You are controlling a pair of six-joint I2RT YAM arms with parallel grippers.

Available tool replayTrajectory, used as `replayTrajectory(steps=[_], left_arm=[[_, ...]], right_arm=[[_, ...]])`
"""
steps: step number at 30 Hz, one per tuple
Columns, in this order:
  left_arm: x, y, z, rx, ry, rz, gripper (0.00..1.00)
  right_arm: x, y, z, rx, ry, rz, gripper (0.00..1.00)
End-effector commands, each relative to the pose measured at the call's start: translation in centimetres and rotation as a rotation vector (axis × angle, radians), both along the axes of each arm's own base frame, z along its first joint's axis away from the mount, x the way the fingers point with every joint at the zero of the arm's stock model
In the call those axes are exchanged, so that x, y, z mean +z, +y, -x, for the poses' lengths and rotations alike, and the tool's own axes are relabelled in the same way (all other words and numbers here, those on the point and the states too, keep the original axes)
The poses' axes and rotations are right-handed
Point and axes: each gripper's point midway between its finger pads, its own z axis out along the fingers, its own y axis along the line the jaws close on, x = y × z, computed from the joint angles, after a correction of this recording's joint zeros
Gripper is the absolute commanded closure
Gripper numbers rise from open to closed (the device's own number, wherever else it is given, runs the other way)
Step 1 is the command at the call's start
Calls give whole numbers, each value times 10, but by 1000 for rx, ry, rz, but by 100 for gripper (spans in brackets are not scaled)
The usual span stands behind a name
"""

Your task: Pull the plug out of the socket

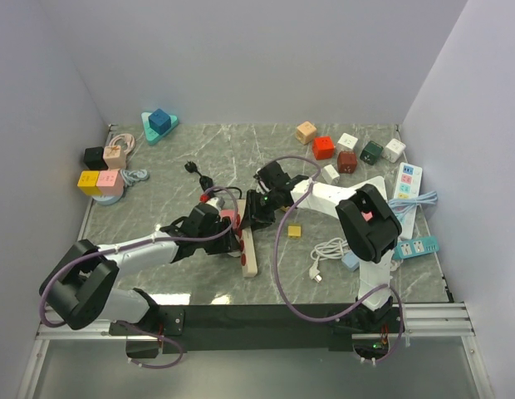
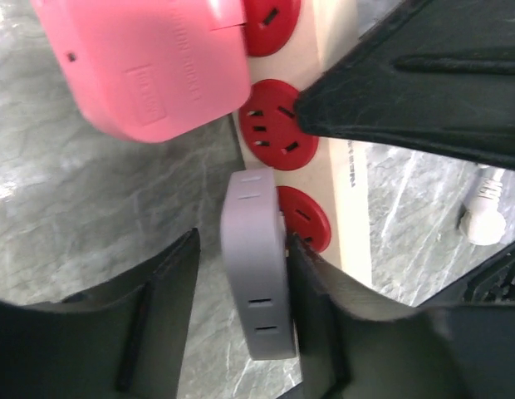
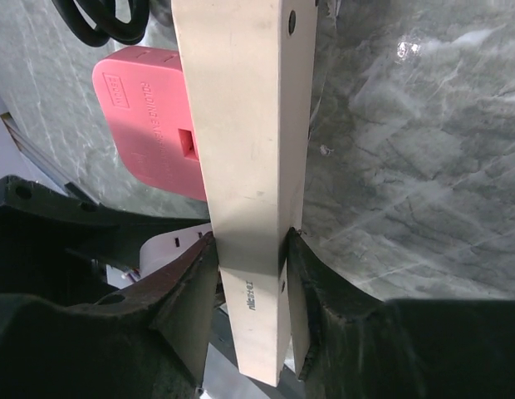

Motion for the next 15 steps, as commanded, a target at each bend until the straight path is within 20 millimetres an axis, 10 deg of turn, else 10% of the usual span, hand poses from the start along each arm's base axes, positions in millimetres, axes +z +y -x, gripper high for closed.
replayTrajectory(steps=[1, 6, 15], left_arm=[[3, -8, -5, -11, -17, 26, 53], [16, -13, -9, -4, -38, 60, 99], [93, -18, -23, 38, -174, 170, 99]], right_arm=[[10, 14, 11, 47, 14, -56, 56], [6, 13, 15, 65, 2, -21, 50], [-9, 12, 27, 88, -17, 103, 42]])
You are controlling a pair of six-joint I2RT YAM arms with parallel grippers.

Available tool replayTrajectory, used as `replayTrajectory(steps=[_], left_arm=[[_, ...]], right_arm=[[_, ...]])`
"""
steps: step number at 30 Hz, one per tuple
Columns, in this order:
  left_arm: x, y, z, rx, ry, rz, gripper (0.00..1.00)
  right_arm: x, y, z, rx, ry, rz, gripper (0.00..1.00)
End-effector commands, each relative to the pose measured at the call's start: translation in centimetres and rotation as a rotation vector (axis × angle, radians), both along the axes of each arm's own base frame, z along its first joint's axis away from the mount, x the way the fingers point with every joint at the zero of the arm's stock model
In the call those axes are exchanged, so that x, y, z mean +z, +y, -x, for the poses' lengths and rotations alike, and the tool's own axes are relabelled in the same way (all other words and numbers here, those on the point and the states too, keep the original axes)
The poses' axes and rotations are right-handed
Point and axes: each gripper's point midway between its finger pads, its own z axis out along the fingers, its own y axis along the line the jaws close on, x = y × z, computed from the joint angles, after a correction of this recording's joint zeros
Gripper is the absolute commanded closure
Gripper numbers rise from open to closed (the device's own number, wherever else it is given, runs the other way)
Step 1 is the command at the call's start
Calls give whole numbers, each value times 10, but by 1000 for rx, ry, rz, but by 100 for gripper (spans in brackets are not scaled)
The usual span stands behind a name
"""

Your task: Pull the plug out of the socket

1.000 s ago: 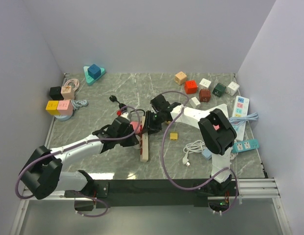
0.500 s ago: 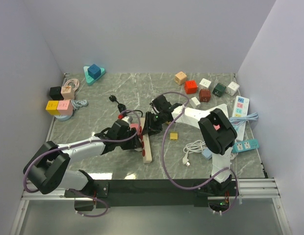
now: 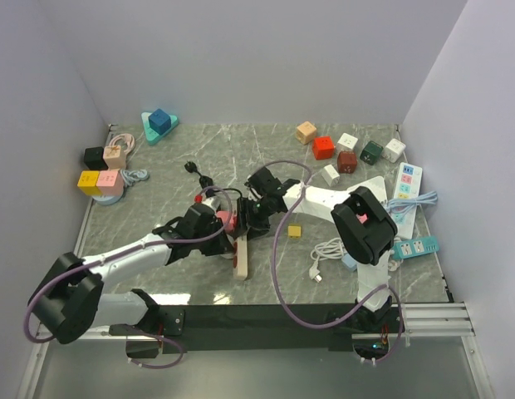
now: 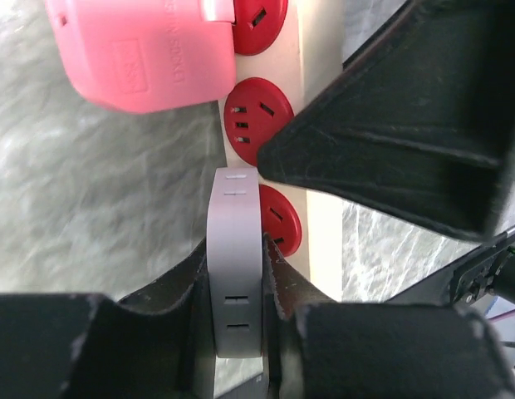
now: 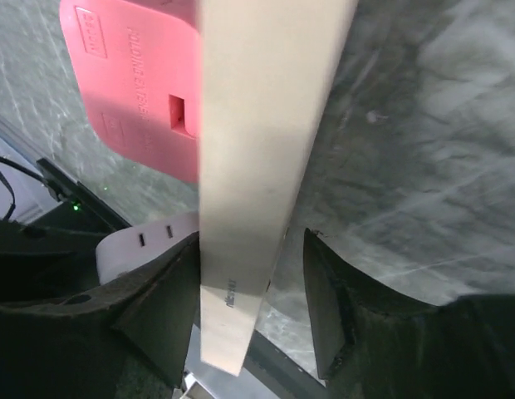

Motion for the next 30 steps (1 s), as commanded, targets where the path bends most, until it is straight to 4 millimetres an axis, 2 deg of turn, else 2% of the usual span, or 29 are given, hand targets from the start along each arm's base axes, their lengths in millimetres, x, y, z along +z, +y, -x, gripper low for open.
replayTrajectory(steps=[1, 2, 5, 7, 11, 14, 15, 17, 18, 24, 29, 30], left_arm=[[89, -25, -34, 21, -209, 167, 99], [94, -25, -33, 21, -212, 176, 99], [112, -28, -34, 17, -229, 203, 100], [121, -27, -36, 32, -245, 211, 99], [128, -10, -38, 104, -277, 186, 99], [144, 7, -36, 156, -305, 202, 99], [156, 16, -35, 180, -335, 224, 99], [163, 29, -34, 228, -355, 230, 99], [175, 37, -33, 257, -391, 249, 99], [209, 50, -21, 282, -441, 400, 99], [223, 62, -18, 321, -447, 431, 99], [234, 67, -19, 336, -476, 437, 99]], right_arm=[[-3, 4, -3, 6, -41, 74, 44], [-7, 5, -2, 5, -33, 83, 49], [-10, 9, 0, -11, -26, 75, 83], [-9, 11, -2, -20, -27, 61, 100], [-5, 11, -4, -17, -39, 51, 100], [-8, 4, -7, -40, -30, 30, 100], [-12, 1, -7, -44, -26, 32, 100], [-17, -5, -9, -46, -33, 44, 100], [-19, -7, -9, -44, -33, 51, 100], [-21, -13, -14, -53, -37, 36, 100], [-8, -18, -23, -64, -73, 31, 100], [-6, -21, -26, -68, -77, 38, 100]])
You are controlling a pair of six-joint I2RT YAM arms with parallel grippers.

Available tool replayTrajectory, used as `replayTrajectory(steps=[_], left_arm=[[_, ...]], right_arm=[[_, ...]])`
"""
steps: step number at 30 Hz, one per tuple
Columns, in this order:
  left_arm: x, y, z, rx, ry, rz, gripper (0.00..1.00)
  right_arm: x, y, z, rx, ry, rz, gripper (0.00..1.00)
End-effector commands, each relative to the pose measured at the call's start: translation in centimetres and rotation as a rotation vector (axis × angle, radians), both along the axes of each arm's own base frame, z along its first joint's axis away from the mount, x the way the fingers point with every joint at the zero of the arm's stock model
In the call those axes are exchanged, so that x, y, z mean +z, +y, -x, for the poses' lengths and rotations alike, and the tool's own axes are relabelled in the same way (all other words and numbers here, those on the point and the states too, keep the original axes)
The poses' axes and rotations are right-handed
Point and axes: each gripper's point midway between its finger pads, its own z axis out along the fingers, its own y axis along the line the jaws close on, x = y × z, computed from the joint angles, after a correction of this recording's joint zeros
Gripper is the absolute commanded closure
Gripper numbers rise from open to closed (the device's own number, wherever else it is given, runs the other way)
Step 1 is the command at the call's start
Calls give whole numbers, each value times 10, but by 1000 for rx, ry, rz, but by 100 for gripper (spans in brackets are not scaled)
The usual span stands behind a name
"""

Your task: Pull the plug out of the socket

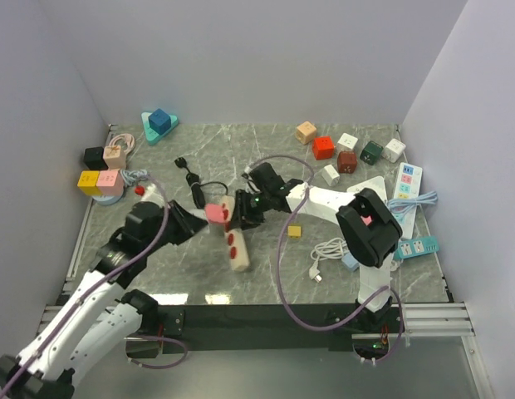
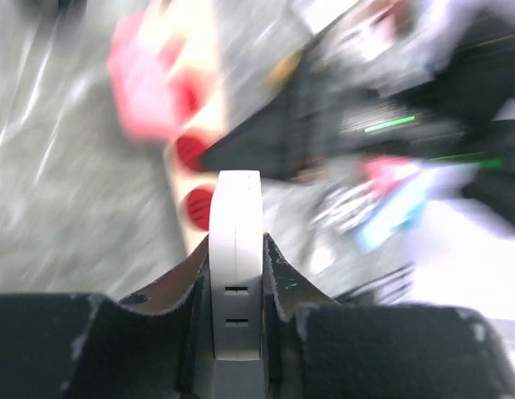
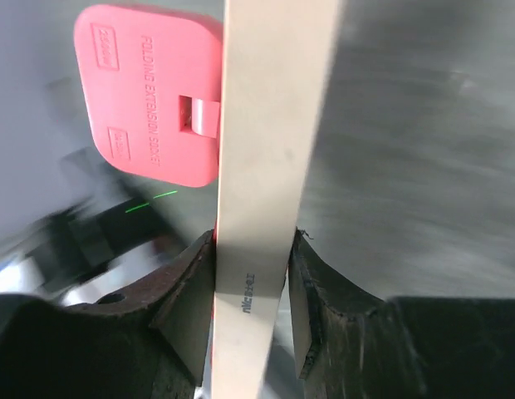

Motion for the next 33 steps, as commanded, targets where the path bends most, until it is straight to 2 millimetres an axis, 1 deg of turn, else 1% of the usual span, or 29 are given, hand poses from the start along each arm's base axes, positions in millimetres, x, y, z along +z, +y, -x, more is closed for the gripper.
replayTrajectory(steps=[1, 3, 4, 5, 6, 7, 8, 10, 11, 12, 14, 15, 17, 18, 19, 20, 22, 23, 24, 25, 26, 27, 28, 29, 31, 32, 33], left_arm=[[108, 6, -19, 71, -305, 172, 99], [122, 11, -19, 92, -343, 184, 99], [130, 11, -18, 85, -367, 187, 99], [133, 10, -19, 77, -372, 185, 99], [133, 9, -21, 75, -354, 169, 99], [131, 9, -23, 71, -347, 147, 99], [128, 9, -25, 71, -337, 132, 99], [105, 9, -31, 77, -270, 78, 99], [90, 6, -35, 61, -229, 49, 99], [70, 4, -37, 53, -180, 18, 99], [33, -3, -40, 7, -88, -38, 99], [14, -7, -37, -26, -49, -46, 99], [6, -16, -43, -55, -71, -28, 99], [-4, -16, -43, -58, -63, -31, 99], [-5, -19, -44, -70, -71, -24, 99], [-2, -22, -51, -73, -99, -15, 99], [-5, -28, -55, -97, -105, -8, 99], [-12, -32, -58, -110, -88, -9, 99], [-9, -37, -63, -123, -115, 8, 99], [-11, -43, -64, -151, -110, 24, 99], [-25, -48, -66, -165, -76, 17, 99], [-21, -55, -72, -180, -100, 36, 99], [-23, -61, -73, -201, -93, 48, 100], [-32, -67, -75, -213, -75, 49, 99], [-34, -73, -80, -213, -79, 73, 98], [-45, -75, -82, -214, -45, 71, 96], [-48, -78, -84, -216, -34, 73, 94]], right_arm=[[-50, -59, -15, -92, 8, 245, 100], [-49, -65, -18, -102, 9, 242, 100], [-42, -63, -17, -97, 8, 209, 100], [-38, -63, -18, -97, 6, 190, 100], [-33, -60, -16, -79, 5, 155, 100], [-24, -59, -18, -79, -8, 132, 100], [-20, -58, -19, -79, -16, 122, 100], [-2, -56, -23, -80, -25, 68, 100], [5, -56, -26, -87, -29, 46, 100], [13, -56, -29, -98, -32, 28, 100], [39, -62, -41, -133, -76, -2, 100], [45, -67, -42, -149, -75, 5, 100], [69, -79, -54, -194, -125, 3, 100], [73, -86, -54, -200, -118, 16, 100], [81, -92, -56, -212, -132, 19, 100], [87, -98, -60, -226, -138, 16, 100], [91, -105, -57, -219, -143, 24, 100], [91, -108, -57, -219, -147, 33, 100], [88, -111, -54, -209, -140, 48, 100], [87, -112, -52, -204, -134, 51, 100], [82, -113, -49, -199, -125, 54, 100], [81, -112, -47, -197, -121, 47, 100], [78, -113, -45, -195, -113, 47, 100], [70, -115, -41, -195, -100, 57, 100], [66, -114, -38, -193, -103, 58, 100], [60, -115, -35, -191, -95, 65, 100], [57, -116, -35, -194, -98, 74, 100]])
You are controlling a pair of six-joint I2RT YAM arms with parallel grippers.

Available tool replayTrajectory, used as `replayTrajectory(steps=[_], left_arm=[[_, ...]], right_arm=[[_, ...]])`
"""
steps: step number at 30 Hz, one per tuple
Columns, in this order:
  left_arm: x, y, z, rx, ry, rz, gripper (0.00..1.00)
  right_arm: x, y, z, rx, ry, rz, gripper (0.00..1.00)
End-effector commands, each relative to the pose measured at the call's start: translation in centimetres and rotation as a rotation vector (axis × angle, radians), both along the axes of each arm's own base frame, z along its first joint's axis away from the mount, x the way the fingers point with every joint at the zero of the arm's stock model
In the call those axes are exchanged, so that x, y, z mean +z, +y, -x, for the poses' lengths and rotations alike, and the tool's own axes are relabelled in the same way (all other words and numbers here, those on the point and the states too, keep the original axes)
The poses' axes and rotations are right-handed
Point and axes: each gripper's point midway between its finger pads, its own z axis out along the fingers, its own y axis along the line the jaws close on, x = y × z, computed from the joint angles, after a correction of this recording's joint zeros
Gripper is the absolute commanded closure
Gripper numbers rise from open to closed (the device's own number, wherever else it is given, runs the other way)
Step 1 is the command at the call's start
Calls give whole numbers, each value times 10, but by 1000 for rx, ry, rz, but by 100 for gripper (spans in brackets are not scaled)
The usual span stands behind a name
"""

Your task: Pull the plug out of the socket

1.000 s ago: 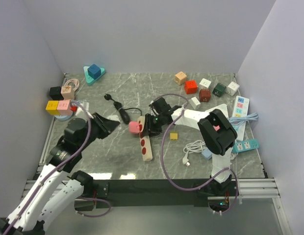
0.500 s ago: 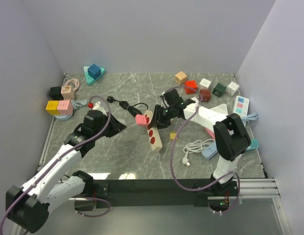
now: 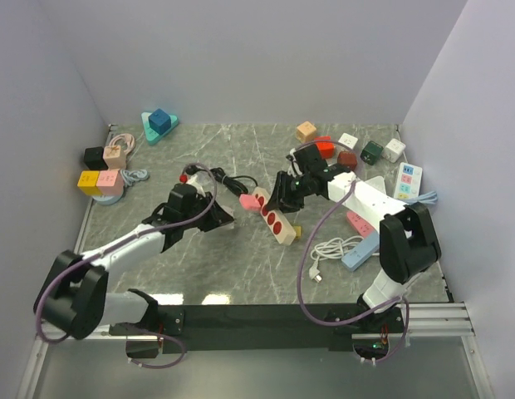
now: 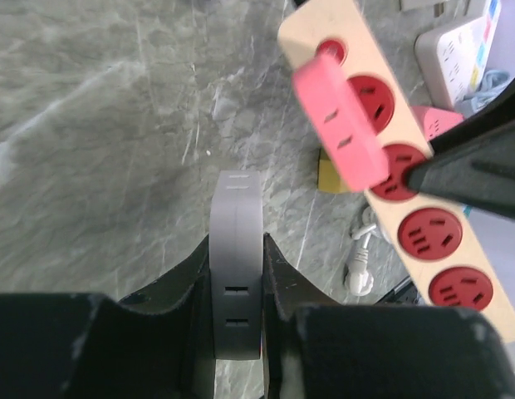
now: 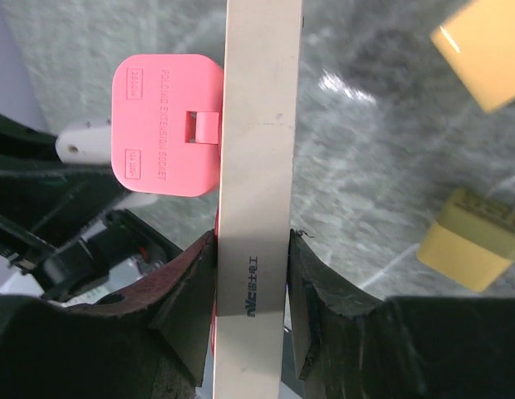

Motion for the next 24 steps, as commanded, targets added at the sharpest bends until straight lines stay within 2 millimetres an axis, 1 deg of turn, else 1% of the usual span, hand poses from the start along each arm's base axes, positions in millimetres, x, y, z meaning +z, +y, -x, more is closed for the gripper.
replayTrajectory(steps=[1, 2, 3, 5, 6, 8, 9, 11, 12, 13, 17, 19, 20, 21, 23, 24], left_arm=[[23, -23, -16, -44, -70, 96, 92], [12, -24, -16, -42, -32, 84, 86], [11, -25, -17, -43, -20, 83, 72], [-1, -23, -16, -28, 29, 62, 58], [-2, -23, -18, -21, 39, 59, 48], [-5, -23, -15, -8, 72, 65, 39], [-5, -23, -15, 5, 87, 75, 30], [-1, -22, -15, 23, 99, 83, 18], [1, -22, -16, 42, 109, 93, 5], [3, -20, -17, 63, 114, 94, 1], [14, -14, -16, 144, 162, 122, 1], [9, -7, -11, 199, 237, 106, 1], [14, -4, -14, 226, 227, 101, 1], [10, 1, -10, 255, 263, 82, 2], [18, 10, -13, 306, 240, 70, 3], [17, 15, -10, 334, 256, 58, 3]], right_arm=[[18, 8, 5, 38, -71, -48, 100], [13, 7, 7, 39, -63, -41, 100], [12, 8, 7, 38, -67, -46, 100], [7, 11, 10, 42, -68, -42, 100], [6, 12, 11, 43, -70, -39, 100], [2, 16, 14, 49, -67, -39, 100], [0, 18, 15, 52, -63, -39, 100], [-1, 24, 18, 62, -68, -40, 100], [-2, 25, 18, 61, -68, -36, 100], [-2, 27, 19, 64, -72, -35, 100], [-1, 32, 18, 53, -91, -30, 100], [-3, 34, 19, 53, -89, -24, 100], [-3, 36, 18, 50, -93, -33, 100], [-4, 36, 18, 45, -90, -36, 100], [-5, 37, 18, 41, -89, -37, 100], [-7, 37, 18, 41, -88, -36, 100]])
